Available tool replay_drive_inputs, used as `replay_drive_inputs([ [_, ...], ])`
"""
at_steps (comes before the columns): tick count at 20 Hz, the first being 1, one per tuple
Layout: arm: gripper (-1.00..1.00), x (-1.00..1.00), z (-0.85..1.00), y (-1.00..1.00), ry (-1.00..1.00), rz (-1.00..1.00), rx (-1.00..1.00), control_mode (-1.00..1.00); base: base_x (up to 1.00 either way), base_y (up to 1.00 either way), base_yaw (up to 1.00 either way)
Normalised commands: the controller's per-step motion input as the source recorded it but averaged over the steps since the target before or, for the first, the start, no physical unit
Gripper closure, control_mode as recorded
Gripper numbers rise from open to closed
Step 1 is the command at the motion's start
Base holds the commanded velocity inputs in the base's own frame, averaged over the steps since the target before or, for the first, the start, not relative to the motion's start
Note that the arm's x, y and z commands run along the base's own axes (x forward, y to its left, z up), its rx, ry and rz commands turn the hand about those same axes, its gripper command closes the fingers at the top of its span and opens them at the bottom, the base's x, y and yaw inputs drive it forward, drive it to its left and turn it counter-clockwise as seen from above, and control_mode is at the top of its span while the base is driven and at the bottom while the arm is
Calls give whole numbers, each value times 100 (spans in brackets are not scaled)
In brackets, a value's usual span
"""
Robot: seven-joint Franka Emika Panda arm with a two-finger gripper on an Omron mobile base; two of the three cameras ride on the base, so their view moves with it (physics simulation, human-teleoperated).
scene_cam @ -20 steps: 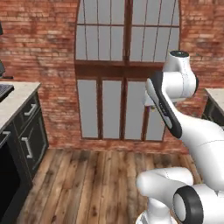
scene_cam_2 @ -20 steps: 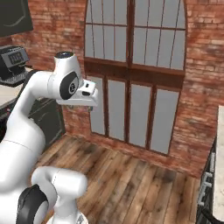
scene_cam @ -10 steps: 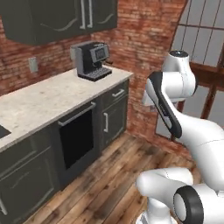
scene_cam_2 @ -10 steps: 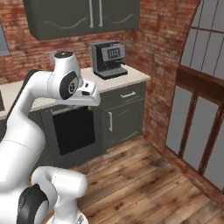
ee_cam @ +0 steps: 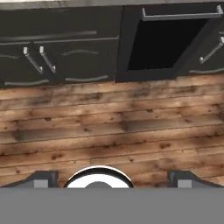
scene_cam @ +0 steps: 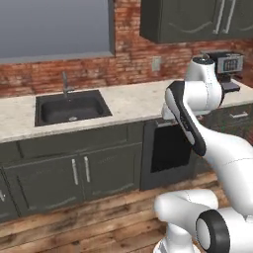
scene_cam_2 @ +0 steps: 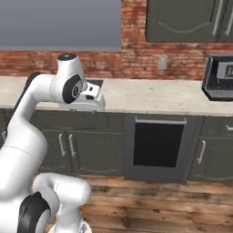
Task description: Retrieve the chicken drumstick from the fridge and place it on the saucepan with marinade on the stove.
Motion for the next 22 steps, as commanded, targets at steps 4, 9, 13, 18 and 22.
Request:
replay_drive_inputs([
  [4, -100, 0, 0, 0, 0, 0, 0, 100, 0, 0, 97],
  [9, -100, 0, 0, 0, 0, 0, 0, 100, 0, 0, 96],
  [13, -100, 0, 0, 0, 0, 0, 0, 100, 0, 0, 96],
  [18, -100, 0, 0, 0, 0, 0, 0, 100, 2, 0, 95],
  [22, -100, 0, 0, 0, 0, 0, 0, 100, 9, 0, 93],
])
